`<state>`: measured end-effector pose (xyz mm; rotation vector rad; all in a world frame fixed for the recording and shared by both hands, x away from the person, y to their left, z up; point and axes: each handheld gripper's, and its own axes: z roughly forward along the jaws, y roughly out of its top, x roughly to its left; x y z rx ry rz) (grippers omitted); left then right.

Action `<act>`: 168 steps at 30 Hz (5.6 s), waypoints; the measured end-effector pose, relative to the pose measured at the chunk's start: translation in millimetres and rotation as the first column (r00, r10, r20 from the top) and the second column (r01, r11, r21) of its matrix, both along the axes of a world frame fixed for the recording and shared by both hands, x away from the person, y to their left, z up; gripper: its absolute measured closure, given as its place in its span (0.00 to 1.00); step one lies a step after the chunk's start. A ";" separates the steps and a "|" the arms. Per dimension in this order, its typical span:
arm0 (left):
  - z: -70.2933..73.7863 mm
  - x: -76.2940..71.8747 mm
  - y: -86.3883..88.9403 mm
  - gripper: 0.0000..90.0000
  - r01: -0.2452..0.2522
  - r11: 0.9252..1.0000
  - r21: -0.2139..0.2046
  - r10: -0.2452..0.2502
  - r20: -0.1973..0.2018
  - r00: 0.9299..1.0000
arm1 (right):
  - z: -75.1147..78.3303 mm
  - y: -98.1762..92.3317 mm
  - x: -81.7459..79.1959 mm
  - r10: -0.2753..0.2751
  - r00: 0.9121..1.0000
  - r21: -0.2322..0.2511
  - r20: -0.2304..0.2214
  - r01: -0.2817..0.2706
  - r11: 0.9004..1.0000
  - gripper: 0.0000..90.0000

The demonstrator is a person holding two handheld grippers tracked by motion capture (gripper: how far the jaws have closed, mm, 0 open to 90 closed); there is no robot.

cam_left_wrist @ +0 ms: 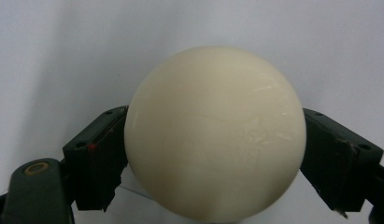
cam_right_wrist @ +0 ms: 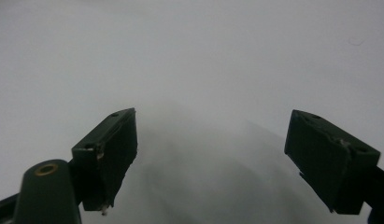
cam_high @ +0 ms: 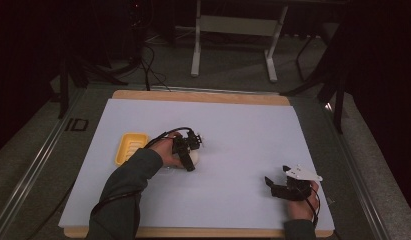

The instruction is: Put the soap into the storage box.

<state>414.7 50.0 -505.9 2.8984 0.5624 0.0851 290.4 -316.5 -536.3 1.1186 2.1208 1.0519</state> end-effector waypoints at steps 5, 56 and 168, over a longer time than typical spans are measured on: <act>-0.2 2.6 -0.7 0.20 0.000 1.000 0.004 0.000 -0.022 1.000 | 0.0 0.1 0.0 0.000 1.000 -0.001 0.000 0.000 1.000 0.19; 14.7 7.6 -2.3 0.26 -0.016 1.000 0.008 0.017 -0.027 1.000 | 0.0 0.3 0.0 0.001 1.000 -0.004 0.000 -0.001 1.000 0.19; 71.1 4.5 101.9 0.26 -0.192 0.981 -0.003 0.192 0.031 0.981 | 0.1 0.4 -1.0 -0.003 1.000 -0.003 0.013 0.003 1.000 0.19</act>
